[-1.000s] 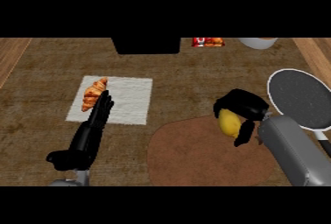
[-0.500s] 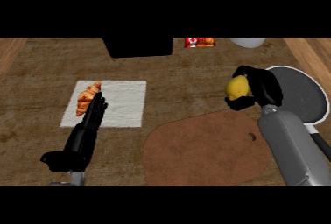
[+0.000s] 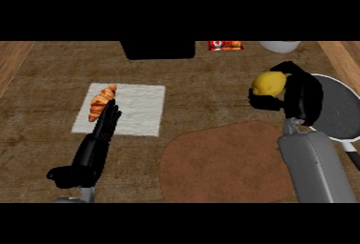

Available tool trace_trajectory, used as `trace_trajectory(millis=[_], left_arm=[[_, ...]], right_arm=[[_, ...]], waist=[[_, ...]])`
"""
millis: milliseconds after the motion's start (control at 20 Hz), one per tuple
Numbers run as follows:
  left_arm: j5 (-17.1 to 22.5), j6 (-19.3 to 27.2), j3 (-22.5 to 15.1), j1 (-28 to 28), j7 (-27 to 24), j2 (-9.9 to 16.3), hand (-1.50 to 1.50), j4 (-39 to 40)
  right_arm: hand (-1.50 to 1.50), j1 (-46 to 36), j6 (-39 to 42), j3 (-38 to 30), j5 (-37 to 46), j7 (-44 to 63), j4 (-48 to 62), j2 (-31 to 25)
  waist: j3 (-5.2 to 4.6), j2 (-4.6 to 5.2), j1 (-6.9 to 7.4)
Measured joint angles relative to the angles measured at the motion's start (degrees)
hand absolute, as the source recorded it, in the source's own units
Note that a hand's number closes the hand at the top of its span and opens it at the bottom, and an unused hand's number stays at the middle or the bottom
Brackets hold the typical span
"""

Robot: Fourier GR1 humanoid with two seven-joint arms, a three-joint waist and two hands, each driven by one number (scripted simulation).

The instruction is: Pick the lemon from the cutting board and place it in the pan

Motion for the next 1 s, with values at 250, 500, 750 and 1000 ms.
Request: trace_trajectory(millis=[250, 500, 750, 1000], left_arm=[[0.1, -1.0, 0.5, -0.6, -0.4, -0.1, 0.0, 0.8], [-0.1, -1.4, 0.2, -0.6, 0.6, -0.4, 0.0, -0.2], [-0.1, -1.7, 0.0, -0.9, 1.9, -0.6, 0.0, -1.6], [-0.1, -2.1, 1.0, -2.8, 1.5, -0.7, 0.0, 0.3]], right_arm=[[1.5, 4.7, -3.3, -5.2, -3.0, -0.5, -3.9, -2.0], [1.5, 5.2, -9.5, -11.5, -5.4, -7.1, 2.9, -7.0], [1.5, 4.0, -18.6, -16.2, -5.0, -14.1, 14.0, -11.4], [1.5, -1.3, -25.1, -22.3, -12.4, -24.3, 26.0, -16.2]], waist=[[0.08, 0.44, 1.0], [0.12, 0.7, 1.73], [0.18, 0.91, 2.29], [0.22, 1.04, 2.53]])
